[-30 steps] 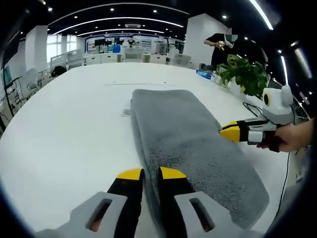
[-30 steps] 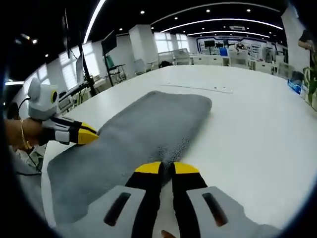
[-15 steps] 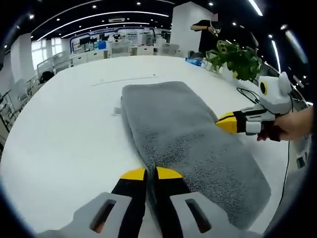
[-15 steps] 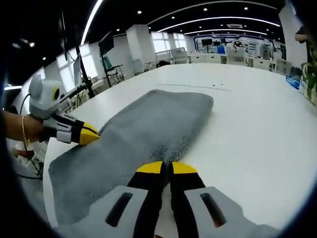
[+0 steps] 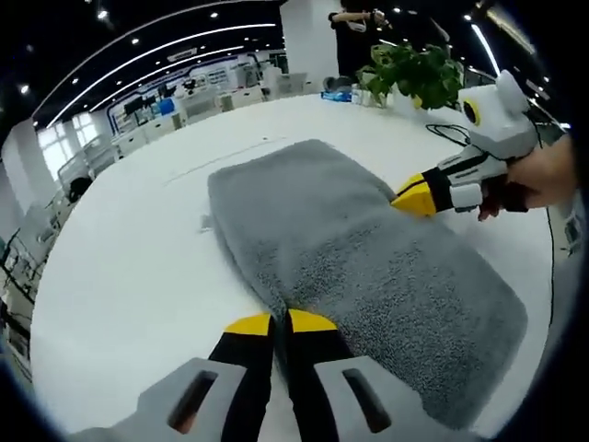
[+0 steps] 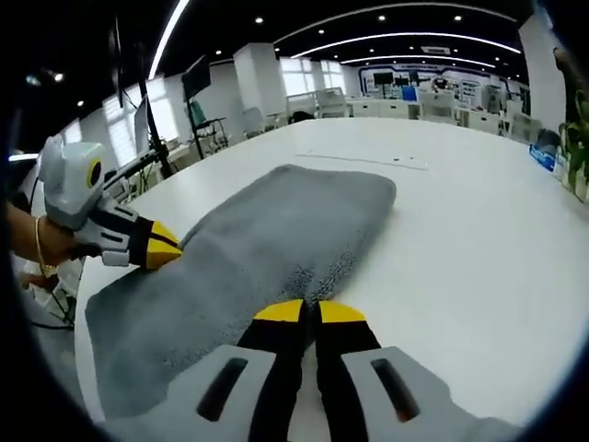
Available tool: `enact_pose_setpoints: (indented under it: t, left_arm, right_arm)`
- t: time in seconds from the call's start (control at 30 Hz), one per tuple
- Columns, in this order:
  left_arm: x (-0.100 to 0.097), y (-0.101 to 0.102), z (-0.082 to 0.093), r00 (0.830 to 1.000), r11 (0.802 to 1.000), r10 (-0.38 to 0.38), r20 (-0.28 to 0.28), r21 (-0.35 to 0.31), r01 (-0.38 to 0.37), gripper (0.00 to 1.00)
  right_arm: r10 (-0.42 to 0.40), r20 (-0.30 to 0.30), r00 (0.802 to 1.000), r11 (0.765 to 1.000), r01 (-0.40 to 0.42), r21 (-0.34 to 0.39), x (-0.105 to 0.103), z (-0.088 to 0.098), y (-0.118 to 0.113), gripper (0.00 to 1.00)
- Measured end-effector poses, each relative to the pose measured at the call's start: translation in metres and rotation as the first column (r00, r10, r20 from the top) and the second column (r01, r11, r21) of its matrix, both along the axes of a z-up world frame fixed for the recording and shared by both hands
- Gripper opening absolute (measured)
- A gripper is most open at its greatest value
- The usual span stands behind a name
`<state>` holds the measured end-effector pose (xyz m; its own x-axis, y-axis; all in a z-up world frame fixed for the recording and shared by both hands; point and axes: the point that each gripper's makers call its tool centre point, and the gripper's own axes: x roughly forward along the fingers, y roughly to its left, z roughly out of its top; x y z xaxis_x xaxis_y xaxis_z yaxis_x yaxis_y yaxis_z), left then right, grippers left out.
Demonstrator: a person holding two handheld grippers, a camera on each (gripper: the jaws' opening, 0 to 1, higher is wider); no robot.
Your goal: Fold the towel on the table until its edges align and the towel forms a compact rectangular stack.
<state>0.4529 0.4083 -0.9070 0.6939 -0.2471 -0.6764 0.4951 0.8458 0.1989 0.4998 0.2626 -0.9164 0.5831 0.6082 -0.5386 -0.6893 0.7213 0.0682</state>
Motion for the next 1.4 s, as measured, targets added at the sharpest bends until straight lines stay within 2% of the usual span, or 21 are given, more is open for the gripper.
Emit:
enact_pose_setpoints:
  t: [0.03, 0.1, 0.23, 0.27, 0.3, 0.37, 0.57, 0.67, 0.83, 1.0, 1.1, 1.27, 1.4]
  left_arm:
    - [0.000, 0.000, 0.000, 1.000, 1.000, 0.001, 0.006, -0.008, -0.001, 0.04]
    - [0.000, 0.001, 0.001, 1.000, 1.000, 0.006, 0.004, -0.030, -0.005, 0.04]
    - [0.004, 0.001, 0.001, 0.999, 0.997, 0.036, 0.003, -0.067, -0.035, 0.04]
    - [0.006, 0.001, 0.001, 0.998, 0.992, 0.070, 0.001, -0.101, -0.070, 0.04]
    - [0.006, 0.001, 0.001, 0.997, 0.991, 0.077, 0.002, -0.109, -0.076, 0.04]
    - [0.008, 0.001, 0.002, 0.992, 0.976, 0.127, -0.001, -0.177, -0.125, 0.04]
    - [0.010, 0.002, 0.001, 0.993, 0.978, 0.120, -0.011, -0.172, -0.120, 0.04]
    - [0.010, 0.002, 0.000, 0.989, 0.968, 0.145, -0.022, -0.203, -0.146, 0.04]
    - [0.009, 0.001, 0.000, 0.989, 0.971, 0.145, -0.027, -0.187, -0.147, 0.04]
    - [-0.006, -0.006, 0.000, 0.986, 0.955, 0.159, -0.053, -0.246, -0.167, 0.04]
    - [-0.017, -0.014, 0.000, 0.980, 0.932, 0.182, -0.077, -0.304, -0.197, 0.04]
    - [-0.041, -0.032, 0.000, 0.985, 0.937, 0.155, -0.076, -0.303, -0.171, 0.04]
    - [-0.057, -0.043, -0.001, 0.988, 0.940, 0.130, -0.078, -0.306, -0.148, 0.04]
  right_arm:
    - [-0.006, 0.001, 1.000, 1.000, 0.006, 0.009, -0.001, 0.000, 0.001, 0.01]
    - [-0.060, -0.026, 0.998, 0.995, 0.062, 0.072, 0.000, -0.001, 0.000, 0.01]
    - [-0.034, -0.014, 0.999, 0.998, 0.035, 0.059, -0.004, 0.005, 0.005, 0.01]
    - [-0.033, -0.026, 0.999, 0.997, 0.035, 0.064, -0.004, 0.005, 0.005, 0.01]
    - [-0.024, -0.027, 0.999, 0.998, 0.026, 0.064, -0.002, 0.004, 0.004, 0.01]
    - [-0.005, -0.029, 1.000, 0.997, 0.007, 0.074, 0.000, 0.002, 0.003, 0.01]
    - [0.023, -0.026, 0.999, 0.997, -0.021, 0.075, 0.003, 0.001, 0.003, 0.01]
    - [0.024, -0.063, 0.998, 0.995, -0.018, 0.096, -0.001, 0.005, 0.004, 0.01]
    - [0.010, -0.088, 0.996, 0.996, -0.003, 0.084, -0.004, 0.007, 0.002, 0.01]
    - [-0.015, -0.096, 0.995, 0.997, 0.021, 0.071, -0.008, 0.004, -0.014, 0.02]
    - [-0.027, -0.101, 0.994, 0.997, 0.033, 0.064, -0.013, 0.002, -0.024, 0.02]
    - [-0.044, -0.116, 0.992, 0.997, 0.050, 0.051, -0.029, 0.001, -0.040, 0.02]
    - [-0.034, -0.118, 0.992, 0.999, 0.037, 0.028, -0.051, 0.001, -0.052, 0.02]
